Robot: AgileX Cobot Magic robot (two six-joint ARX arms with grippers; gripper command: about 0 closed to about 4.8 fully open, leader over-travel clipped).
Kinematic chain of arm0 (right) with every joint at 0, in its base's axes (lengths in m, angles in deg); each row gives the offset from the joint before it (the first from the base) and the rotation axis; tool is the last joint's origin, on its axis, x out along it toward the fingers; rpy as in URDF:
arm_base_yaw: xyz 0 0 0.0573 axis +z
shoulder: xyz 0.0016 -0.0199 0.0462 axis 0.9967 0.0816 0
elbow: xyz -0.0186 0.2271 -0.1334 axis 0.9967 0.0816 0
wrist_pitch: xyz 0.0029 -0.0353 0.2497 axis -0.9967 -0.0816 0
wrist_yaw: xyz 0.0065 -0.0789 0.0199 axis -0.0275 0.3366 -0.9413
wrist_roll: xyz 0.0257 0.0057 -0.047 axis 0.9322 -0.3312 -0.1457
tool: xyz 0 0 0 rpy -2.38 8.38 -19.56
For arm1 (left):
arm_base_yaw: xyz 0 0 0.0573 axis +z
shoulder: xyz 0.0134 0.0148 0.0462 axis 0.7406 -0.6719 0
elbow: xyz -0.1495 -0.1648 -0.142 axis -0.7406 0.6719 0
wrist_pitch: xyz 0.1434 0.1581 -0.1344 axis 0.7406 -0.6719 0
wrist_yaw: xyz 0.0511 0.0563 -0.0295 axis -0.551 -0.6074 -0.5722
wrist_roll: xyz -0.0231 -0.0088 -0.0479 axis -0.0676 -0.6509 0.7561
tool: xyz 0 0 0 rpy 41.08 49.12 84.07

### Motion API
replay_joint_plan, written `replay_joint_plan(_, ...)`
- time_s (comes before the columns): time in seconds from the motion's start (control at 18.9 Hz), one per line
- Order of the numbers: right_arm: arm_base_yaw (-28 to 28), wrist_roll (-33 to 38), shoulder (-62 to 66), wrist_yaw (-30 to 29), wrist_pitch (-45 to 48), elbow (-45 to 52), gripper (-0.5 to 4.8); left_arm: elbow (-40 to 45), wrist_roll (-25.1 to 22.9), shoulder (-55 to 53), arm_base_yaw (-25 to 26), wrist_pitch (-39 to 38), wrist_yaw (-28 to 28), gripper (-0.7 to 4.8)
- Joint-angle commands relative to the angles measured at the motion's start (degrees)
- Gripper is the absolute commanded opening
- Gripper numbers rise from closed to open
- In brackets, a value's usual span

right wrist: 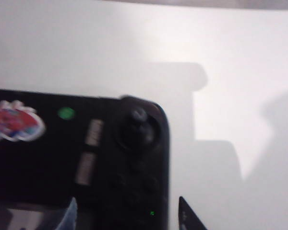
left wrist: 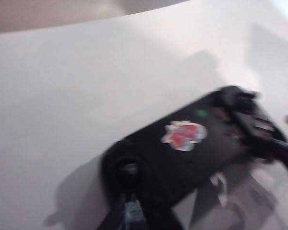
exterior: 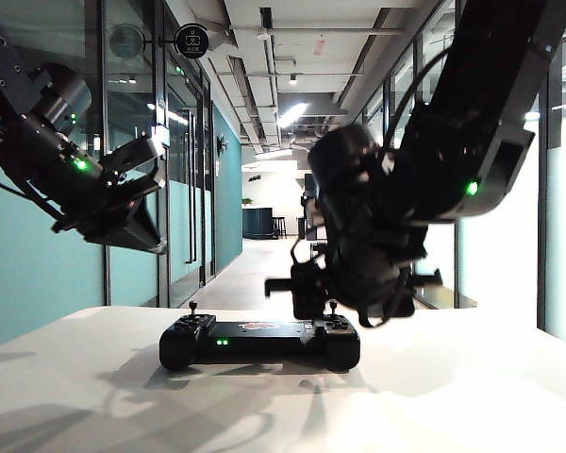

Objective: Push the left joystick on the remote control sitting on the white table forward to make the robot dog walk in a straight line until it approaches the door.

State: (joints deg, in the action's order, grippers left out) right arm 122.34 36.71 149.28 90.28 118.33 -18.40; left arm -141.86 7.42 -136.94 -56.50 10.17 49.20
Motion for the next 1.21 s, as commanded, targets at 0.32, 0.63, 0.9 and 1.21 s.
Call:
replay_joint_plan(0.32, 0.11, -1.88, -6.14, 1.22, -2.10, -0.09, 0.20, -0.13, 0.57, 0.52, -0.02, -1.46, -3.52, -0.06)
replay_joint_plan(0.63, 0.09, -6.43, -13.68, 1.03, -6.19, 0.81, -0.01, -0.07, 0.59, 4.37, -0.07, -4.33, -6.27, -0.06)
replay_joint_plan(0.9, 0.07, -10.93, -22.67, 0.55, -6.47, 6.27, -0.01, 0.81, 0.63, 11.04, -0.07, -7.19, -8.85, -0.06)
replay_joint_plan(1.21, 0.07, -13.70, -31.95, -4.20, -6.62, 13.05, -0.01, 7.37, 2.12, 20.39, -0.07, -6.93, -11.45, -0.06)
